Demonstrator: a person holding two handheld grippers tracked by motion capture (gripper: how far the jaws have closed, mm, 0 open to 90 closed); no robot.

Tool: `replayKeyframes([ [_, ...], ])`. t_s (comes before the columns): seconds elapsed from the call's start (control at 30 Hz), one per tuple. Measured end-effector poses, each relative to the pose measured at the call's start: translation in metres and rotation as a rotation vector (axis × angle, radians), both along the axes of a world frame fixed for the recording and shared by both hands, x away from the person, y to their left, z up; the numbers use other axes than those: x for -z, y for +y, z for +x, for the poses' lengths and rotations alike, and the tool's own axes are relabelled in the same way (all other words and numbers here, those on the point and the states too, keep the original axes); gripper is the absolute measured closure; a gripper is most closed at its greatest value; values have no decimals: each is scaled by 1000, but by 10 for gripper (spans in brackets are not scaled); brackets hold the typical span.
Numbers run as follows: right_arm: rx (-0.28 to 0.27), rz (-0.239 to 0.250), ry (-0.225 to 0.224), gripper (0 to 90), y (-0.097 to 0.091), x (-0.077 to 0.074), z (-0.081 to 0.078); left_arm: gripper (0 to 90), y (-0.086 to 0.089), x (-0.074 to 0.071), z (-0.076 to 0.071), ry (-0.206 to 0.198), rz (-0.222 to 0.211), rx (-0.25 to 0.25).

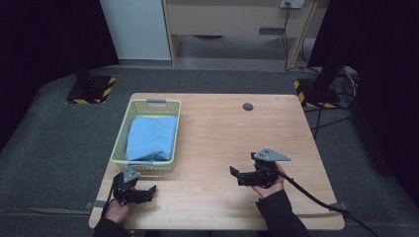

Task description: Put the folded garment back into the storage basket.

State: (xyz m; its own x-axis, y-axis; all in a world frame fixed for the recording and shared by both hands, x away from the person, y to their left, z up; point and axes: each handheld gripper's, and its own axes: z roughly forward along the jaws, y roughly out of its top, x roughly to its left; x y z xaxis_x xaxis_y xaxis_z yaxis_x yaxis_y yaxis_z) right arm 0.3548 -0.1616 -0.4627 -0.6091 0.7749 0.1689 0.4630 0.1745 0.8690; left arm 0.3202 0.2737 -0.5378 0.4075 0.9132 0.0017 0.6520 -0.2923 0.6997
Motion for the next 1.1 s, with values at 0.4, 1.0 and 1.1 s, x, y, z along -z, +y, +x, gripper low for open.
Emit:
replayKeyframes([
  [0.4,15,-36,21,5,-8,11,1,0,0,0,0,0,-1,3],
  [1.0,73,-42,52,5,-32,22,4,0,1,0,0,0,-1,3],
  [1.1,74,-52,55,5,-34,23,5,0,1,0,0,1,-1,4],
])
